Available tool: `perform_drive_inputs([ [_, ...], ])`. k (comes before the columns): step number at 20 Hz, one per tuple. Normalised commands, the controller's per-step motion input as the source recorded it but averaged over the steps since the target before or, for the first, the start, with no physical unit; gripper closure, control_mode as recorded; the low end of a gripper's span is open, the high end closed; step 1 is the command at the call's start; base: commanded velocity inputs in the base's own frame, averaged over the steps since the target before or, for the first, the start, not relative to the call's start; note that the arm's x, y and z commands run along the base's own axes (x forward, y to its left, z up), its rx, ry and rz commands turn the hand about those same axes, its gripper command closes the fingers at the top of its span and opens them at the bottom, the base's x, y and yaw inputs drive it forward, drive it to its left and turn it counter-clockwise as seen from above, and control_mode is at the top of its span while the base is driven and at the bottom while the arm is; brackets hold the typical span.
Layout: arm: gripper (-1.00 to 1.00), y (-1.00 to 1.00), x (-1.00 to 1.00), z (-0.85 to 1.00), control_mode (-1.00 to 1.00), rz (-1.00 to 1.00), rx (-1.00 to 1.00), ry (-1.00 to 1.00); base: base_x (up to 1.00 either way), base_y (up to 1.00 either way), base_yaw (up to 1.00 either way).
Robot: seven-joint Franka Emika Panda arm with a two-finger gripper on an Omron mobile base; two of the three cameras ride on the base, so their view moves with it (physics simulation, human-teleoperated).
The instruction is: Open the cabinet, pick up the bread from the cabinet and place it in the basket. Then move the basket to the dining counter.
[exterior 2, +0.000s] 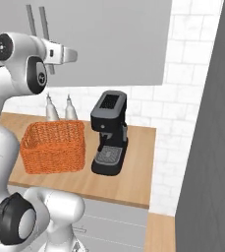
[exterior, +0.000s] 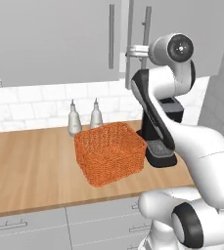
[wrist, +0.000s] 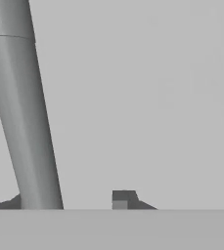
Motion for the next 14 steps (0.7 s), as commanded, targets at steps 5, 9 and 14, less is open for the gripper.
perform_drive_inputs([
  [5,1.0,-1.0,-0.48,-0.02,-1.0,-0.05,0.0,0.02,0.0,0.0,0.0],
  [9,1.0,-1.0,-0.46,-0.03,-1.0,-0.03,0.0,0.0,0.0,0.0,0.0],
  [14,1.0,-1.0,-0.4,-0.15,-1.0,-0.03,0.0,0.0,0.0,0.0,0.0],
])
